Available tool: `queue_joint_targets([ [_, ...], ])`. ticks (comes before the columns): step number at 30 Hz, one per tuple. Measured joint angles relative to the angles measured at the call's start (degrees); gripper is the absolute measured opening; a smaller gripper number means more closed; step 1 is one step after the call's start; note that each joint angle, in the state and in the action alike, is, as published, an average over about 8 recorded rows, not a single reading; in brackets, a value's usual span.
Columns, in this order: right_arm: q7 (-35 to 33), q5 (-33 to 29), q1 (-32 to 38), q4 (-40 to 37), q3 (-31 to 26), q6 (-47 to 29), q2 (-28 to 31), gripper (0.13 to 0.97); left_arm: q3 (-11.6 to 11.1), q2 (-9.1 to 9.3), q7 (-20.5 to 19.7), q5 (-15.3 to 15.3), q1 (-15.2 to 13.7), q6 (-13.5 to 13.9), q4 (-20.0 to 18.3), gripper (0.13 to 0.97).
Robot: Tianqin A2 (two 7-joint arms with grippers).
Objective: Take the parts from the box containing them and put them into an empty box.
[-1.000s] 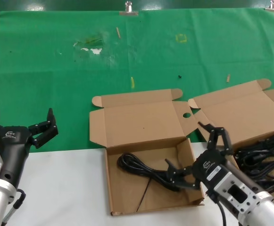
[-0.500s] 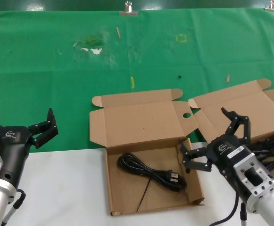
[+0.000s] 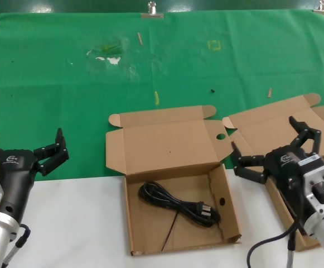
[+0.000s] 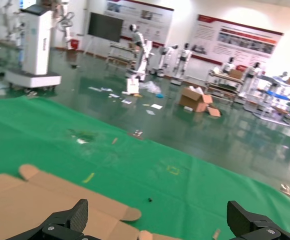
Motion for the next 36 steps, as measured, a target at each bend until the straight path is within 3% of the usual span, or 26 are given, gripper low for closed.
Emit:
queue_joint_targets([
  [19,0.86,11.77,2.60,-3.15,1.76,6.89,0.20,0.966,0.00,0.00,-0.01,-0.01,0.00,0.00,0.00,0.966],
  [36,0.92,12.61,2.78,-3.38,1.89,7.38,0.22,0.966,0.00,0.00,-0.01,-0.01,0.00,0.00,0.00,0.966],
])
